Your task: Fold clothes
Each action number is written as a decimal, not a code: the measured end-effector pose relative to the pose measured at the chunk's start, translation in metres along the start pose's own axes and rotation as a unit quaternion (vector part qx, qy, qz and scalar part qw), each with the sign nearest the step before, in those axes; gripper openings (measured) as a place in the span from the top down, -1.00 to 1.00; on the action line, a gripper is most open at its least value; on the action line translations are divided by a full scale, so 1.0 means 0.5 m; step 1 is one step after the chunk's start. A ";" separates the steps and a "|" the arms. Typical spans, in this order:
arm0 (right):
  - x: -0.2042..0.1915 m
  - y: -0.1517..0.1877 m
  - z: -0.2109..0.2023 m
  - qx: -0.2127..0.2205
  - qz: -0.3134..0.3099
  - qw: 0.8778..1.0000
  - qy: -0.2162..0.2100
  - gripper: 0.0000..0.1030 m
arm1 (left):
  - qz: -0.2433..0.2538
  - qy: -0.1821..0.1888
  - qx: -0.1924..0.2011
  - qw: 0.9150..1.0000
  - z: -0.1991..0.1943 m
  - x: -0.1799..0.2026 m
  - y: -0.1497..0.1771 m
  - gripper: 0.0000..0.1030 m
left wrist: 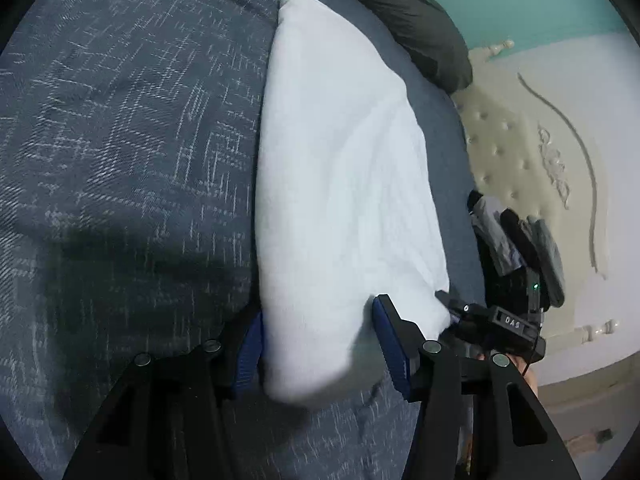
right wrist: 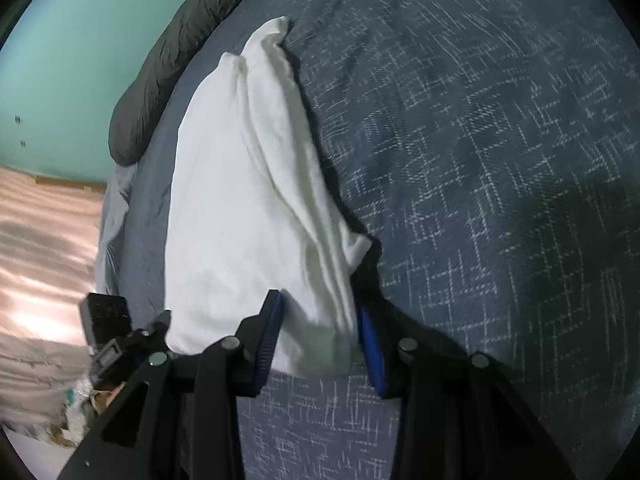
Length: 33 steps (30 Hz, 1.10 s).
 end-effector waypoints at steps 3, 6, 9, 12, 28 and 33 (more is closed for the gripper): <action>0.006 -0.004 -0.004 -0.003 -0.008 1.000 0.003 0.26 | 0.003 0.005 0.007 1.000 0.003 -0.002 -0.004 -0.11; -0.002 -0.018 0.006 -0.007 -0.011 1.000 0.001 0.26 | 0.005 0.001 0.006 1.000 0.011 0.006 -0.010 -0.11; -0.013 -0.013 0.014 -0.011 -0.019 1.000 -0.017 0.23 | 0.016 -0.004 0.000 1.000 0.009 0.020 -0.006 0.00; -0.029 -0.003 0.024 -0.033 -0.033 0.999 -0.024 0.26 | 0.026 -0.010 -0.003 1.000 -0.003 0.030 0.003 0.06; -0.047 -0.008 0.032 -0.010 -0.059 0.998 -0.001 0.56 | 0.025 -0.027 0.004 0.999 0.006 0.023 -0.004 0.20; -0.081 -0.008 0.024 0.001 -0.081 0.997 0.018 0.77 | 0.044 -0.044 0.011 0.998 -0.020 0.064 -0.010 0.41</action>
Point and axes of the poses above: each gripper's, at about its wrist camera, not at the fingertips, and z roughly the way its jaws point, x to its right, y to its underside, the point moved 4 cm from there along z, roughly the way its jaws point, and after that the axes turned 8 degrees about -x, right-handed, at the moved point
